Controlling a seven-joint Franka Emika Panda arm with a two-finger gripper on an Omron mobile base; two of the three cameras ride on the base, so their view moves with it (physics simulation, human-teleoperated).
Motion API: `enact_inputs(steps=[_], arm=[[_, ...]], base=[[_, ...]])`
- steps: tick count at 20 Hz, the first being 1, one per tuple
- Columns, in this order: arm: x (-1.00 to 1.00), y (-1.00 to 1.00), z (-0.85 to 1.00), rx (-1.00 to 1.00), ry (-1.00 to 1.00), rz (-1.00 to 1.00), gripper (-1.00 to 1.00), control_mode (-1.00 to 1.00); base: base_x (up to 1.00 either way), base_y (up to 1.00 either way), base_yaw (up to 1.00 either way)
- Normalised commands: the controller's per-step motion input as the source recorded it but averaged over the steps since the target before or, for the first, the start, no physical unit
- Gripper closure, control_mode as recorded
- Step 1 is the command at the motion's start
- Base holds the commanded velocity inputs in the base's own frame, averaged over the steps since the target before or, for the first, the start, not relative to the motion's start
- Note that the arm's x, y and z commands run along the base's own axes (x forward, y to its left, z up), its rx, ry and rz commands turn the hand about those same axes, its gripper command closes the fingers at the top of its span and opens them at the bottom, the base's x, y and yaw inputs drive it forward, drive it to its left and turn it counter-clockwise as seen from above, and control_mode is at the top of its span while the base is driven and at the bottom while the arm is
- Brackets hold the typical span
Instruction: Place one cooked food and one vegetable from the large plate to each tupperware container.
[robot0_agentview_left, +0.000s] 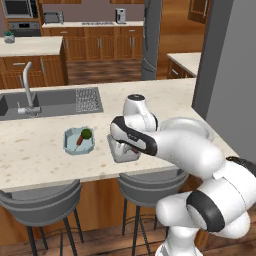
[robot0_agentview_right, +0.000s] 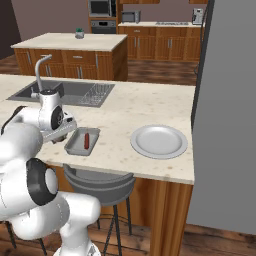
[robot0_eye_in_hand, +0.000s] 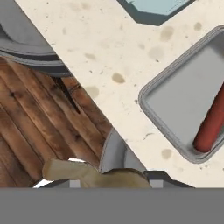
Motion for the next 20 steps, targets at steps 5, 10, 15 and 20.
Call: enact_inputs(steps=[5,10,15,20], arm=[[0.89,0.05,-0.64,0.0,0.09,0.09,1.0,-1.0],[0.88,0.0,-0.38,0.0,0.0,0.06,1.0,-1.0],[0.57,0.01,-0.57,0.0,0.0,0.01,1.0,-1.0],[0.38,0.0,-0.69,0.0,0.0,0.0,1.0,-1.0]], base=[[0.0,0.0,0.0],[0.0,0.0,0.0],[0.0,0.0,0.0],[0.0,0.0,0.0]])
